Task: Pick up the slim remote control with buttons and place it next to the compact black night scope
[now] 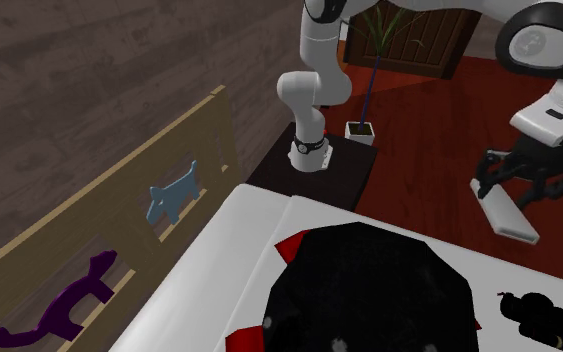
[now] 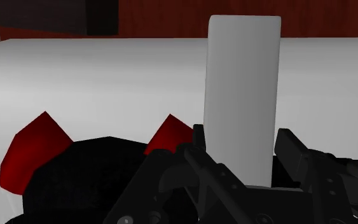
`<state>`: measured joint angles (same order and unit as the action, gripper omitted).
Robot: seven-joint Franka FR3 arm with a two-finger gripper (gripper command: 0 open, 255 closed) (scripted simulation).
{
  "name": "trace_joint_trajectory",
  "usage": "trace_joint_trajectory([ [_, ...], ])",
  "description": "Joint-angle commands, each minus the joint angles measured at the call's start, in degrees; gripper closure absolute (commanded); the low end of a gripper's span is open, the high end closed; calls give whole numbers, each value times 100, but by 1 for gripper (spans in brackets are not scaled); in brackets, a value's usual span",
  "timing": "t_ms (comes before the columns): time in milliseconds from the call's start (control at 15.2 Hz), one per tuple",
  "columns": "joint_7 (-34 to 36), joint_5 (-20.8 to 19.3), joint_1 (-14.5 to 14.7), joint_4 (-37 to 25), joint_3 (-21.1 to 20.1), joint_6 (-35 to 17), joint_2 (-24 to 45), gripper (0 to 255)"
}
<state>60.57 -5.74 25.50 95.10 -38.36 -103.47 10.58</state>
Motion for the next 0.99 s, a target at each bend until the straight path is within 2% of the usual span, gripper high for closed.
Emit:
trace_joint_trajectory([
  [0, 210, -134, 139, -111, -34, -42, 195, 255],
  [924, 315, -302, 147, 742, 32, -1053, 400, 255],
])
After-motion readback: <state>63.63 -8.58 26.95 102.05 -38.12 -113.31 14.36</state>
